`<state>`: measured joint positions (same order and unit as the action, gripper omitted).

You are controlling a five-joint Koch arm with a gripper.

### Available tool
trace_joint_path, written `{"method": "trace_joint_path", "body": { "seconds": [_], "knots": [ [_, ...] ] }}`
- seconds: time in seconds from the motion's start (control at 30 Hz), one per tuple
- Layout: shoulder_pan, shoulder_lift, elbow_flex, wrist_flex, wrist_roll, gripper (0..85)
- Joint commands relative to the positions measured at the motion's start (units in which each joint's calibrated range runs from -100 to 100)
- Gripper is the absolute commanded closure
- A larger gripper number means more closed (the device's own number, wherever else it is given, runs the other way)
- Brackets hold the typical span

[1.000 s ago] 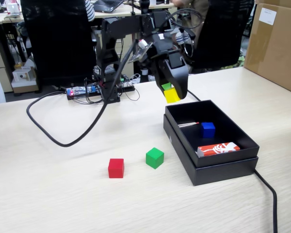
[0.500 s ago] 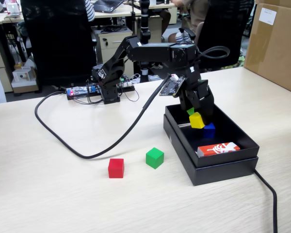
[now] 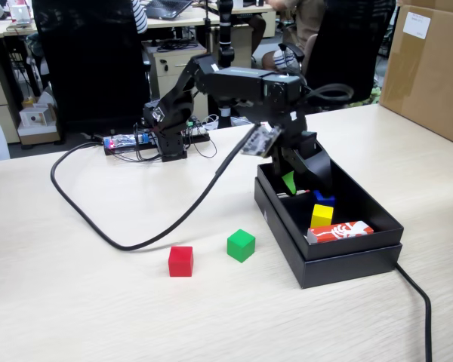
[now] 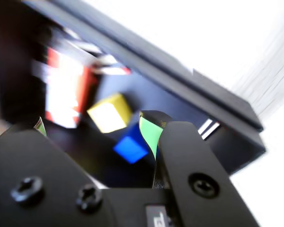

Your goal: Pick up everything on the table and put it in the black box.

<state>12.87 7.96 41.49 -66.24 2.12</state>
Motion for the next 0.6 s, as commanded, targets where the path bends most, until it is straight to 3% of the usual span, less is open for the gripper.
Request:
{"method": "trace_joint_path", "body": {
  "seconds": [0.0, 0.27, 0.57],
  "knots": [
    [-1.95, -15.36, 0.13, -0.07, -1.90, 43.9],
    [-9.08, -27.18, -11.12, -0.07, -4.20, 38.7],
    [-10.65, -19.03, -16.10, -0.07, -3.57, 37.5]
  ]
}}
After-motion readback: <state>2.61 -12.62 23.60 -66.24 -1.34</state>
